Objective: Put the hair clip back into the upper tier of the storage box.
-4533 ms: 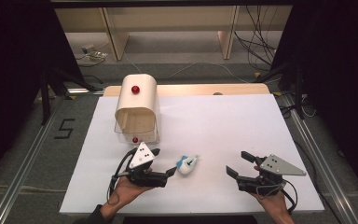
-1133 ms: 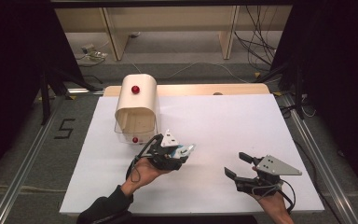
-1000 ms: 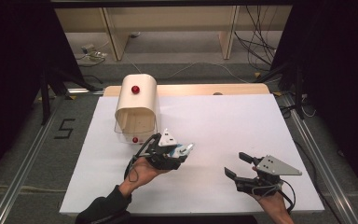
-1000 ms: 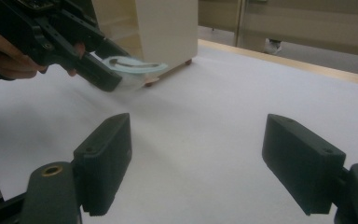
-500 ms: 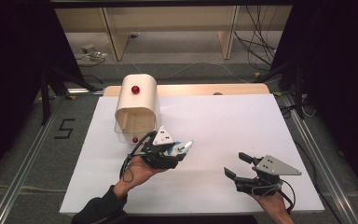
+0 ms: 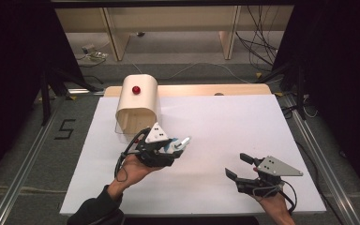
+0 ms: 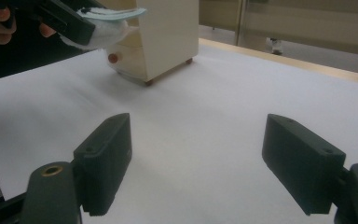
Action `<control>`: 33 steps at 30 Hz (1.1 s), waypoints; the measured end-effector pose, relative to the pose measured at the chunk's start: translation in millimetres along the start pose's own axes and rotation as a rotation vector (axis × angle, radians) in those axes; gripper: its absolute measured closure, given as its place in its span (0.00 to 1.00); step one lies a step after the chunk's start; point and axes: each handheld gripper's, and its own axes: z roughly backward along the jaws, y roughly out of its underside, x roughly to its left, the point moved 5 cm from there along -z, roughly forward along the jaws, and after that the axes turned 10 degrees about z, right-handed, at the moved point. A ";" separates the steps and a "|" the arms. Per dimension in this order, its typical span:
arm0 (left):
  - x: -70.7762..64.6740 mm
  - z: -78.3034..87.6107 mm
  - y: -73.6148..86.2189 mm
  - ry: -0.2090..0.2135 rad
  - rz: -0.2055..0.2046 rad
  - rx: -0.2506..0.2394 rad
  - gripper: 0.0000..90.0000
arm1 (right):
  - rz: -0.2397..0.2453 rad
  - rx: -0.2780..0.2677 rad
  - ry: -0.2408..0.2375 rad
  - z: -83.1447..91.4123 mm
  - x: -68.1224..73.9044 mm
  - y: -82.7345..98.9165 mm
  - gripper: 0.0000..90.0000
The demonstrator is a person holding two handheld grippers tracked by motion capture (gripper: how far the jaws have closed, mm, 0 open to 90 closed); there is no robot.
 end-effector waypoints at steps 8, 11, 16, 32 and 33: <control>1.4 9.3 -4.7 0.000 -0.002 -0.011 0.52 | 0.003 0.002 0.000 -0.3 0.2 0.1 0.28; 2.0 13.0 -6.9 -0.001 -0.007 -0.020 0.52 | 0.001 0.003 -0.001 -0.5 -0.2 0.4 0.28; 3.0 17.8 -9.5 -0.002 -0.006 -0.028 0.52 | 0.004 0.005 0.000 -1.1 0.6 0.6 0.28; 13.1 35.7 -21.1 -0.049 -0.016 -0.078 0.52 | 0.004 0.007 -0.004 -2.8 0.9 1.1 0.28; 14.7 36.8 -21.7 -0.052 -0.017 -0.081 0.52 | 0.004 0.007 -0.004 -2.7 1.0 1.1 0.28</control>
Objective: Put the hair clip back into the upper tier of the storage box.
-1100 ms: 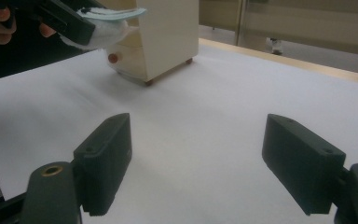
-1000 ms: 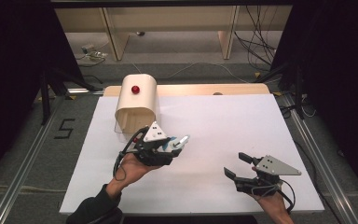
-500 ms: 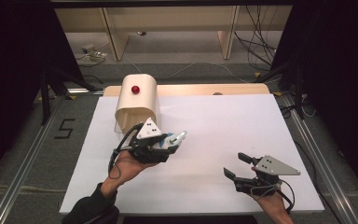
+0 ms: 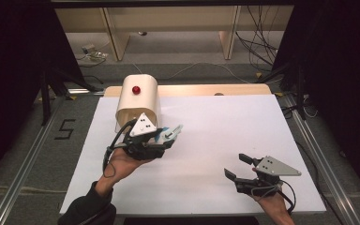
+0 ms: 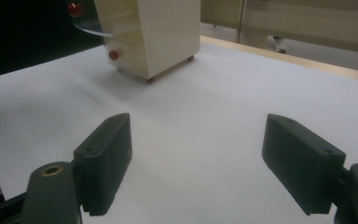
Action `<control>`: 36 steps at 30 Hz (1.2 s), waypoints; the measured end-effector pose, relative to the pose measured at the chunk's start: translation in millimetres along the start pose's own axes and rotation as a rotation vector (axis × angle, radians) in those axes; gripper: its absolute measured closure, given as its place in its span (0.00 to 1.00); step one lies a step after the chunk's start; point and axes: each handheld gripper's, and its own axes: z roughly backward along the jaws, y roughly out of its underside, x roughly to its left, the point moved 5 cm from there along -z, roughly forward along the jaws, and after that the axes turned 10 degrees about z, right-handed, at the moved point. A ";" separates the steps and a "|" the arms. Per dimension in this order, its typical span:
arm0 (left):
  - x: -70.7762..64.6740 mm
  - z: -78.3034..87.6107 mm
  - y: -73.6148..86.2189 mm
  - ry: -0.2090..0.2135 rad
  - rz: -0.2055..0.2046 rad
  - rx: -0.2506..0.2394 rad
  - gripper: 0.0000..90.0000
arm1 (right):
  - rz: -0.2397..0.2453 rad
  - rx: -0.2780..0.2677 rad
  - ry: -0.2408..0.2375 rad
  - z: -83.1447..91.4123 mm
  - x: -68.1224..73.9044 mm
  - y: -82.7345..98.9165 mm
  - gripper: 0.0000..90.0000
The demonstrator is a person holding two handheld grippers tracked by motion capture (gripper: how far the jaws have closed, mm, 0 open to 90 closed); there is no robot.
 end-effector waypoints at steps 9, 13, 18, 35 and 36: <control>10.8 12.5 -6.9 -0.029 0.018 -0.034 0.52 | 0.001 0.003 -0.002 -0.4 0.3 0.2 0.28; 18.0 16.7 -8.2 -0.042 0.035 -0.045 0.52 | -0.002 0.003 -0.001 -0.8 0.7 0.2 0.28; 22.0 18.3 -8.5 -0.051 0.043 -0.052 0.52 | 0.003 0.006 0.000 -0.4 0.6 0.3 0.28; 44.3 28.3 -8.8 -0.104 0.066 -0.075 0.52 | 0.007 0.008 -0.006 -1.6 1.1 0.5 0.28; 44.3 28.3 -8.8 -0.104 0.066 -0.075 0.52 | 0.007 0.009 -0.007 -1.7 1.3 0.5 0.28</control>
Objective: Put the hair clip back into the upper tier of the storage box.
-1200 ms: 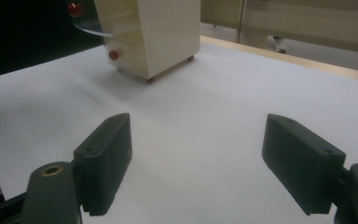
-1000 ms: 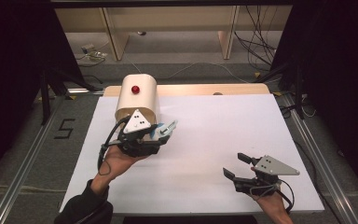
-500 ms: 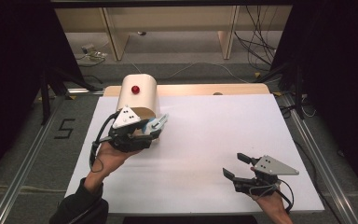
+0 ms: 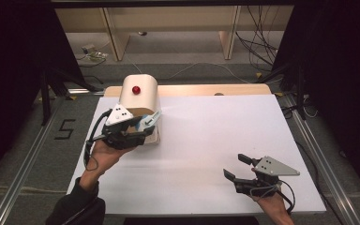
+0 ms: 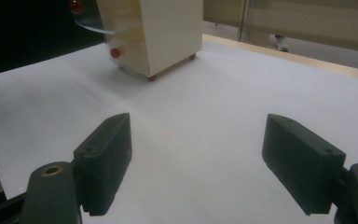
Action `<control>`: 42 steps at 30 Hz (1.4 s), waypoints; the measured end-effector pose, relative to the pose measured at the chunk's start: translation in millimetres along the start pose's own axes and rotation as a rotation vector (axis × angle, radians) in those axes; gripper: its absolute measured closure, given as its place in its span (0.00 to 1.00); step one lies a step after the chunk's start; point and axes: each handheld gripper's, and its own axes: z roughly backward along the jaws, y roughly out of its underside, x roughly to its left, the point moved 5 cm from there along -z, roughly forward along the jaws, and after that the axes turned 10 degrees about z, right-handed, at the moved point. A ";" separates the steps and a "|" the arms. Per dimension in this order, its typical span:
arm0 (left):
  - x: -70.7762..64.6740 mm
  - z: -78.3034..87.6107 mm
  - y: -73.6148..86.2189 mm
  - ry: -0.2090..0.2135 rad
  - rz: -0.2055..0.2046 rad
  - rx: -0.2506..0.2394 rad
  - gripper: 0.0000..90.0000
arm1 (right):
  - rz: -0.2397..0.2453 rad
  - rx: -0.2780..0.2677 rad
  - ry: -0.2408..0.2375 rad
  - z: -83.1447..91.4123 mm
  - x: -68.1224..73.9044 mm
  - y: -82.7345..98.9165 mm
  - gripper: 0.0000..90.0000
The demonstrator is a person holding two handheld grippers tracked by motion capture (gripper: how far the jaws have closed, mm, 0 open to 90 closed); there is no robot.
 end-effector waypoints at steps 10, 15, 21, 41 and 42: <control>8.7 0.7 0.1 -0.021 0.011 -0.007 0.52 | 0.000 -0.003 -0.003 -0.8 0.3 0.3 0.28; 14.3 2.1 -0.3 -0.044 -0.008 -0.010 0.52 | 0.001 -0.002 -0.002 -0.9 0.2 0.3 0.28; 19.7 2.9 0.2 -0.052 0.000 -0.012 0.52 | -0.004 0.002 -0.002 -1.0 0.3 0.7 0.28; 32.6 -0.6 5.6 -0.056 0.000 0.024 0.52 | 0.001 0.002 -0.004 -1.0 0.5 0.6 0.28; 33.4 -0.7 5.6 -0.057 0.001 0.025 0.52 | 0.000 0.002 -0.004 -1.1 0.5 0.7 0.28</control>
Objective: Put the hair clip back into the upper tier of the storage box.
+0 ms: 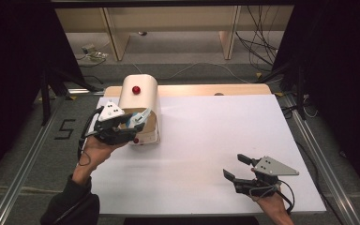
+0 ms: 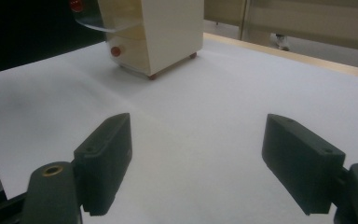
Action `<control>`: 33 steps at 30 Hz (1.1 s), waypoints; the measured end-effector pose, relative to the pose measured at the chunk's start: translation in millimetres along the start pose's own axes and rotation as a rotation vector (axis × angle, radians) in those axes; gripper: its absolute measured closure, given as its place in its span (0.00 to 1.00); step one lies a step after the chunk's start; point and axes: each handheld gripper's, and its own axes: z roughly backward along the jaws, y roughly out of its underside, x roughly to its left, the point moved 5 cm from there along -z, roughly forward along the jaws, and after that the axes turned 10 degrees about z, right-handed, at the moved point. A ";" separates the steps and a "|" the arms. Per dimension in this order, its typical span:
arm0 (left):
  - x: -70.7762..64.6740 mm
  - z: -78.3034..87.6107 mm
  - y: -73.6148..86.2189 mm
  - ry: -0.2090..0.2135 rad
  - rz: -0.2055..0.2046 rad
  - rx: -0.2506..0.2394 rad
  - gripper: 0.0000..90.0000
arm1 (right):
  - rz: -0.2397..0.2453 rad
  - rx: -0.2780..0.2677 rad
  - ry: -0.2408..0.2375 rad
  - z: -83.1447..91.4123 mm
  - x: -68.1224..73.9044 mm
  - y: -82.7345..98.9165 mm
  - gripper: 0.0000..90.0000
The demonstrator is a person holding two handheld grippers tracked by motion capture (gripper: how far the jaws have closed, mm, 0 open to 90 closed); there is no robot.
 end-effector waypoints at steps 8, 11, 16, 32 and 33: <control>4.6 0.4 0.0 -0.003 0.004 0.001 0.52 | -0.003 0.000 0.002 -0.5 0.4 0.1 0.28; 6.2 -0.1 0.9 -0.008 -0.002 0.008 0.52 | -0.001 0.008 0.003 -0.4 0.4 0.4 0.28; 8.2 -0.9 2.1 -0.006 0.001 0.016 0.51 | -0.001 0.005 0.000 -0.6 0.4 0.4 0.28; 11.2 -4.0 4.1 -0.006 0.013 0.039 0.49 | 0.002 0.005 -0.001 -1.1 0.6 0.5 0.28; 11.3 -4.2 4.4 -0.005 0.018 0.046 0.48 | 0.000 0.001 -0.002 -1.4 0.6 0.5 0.28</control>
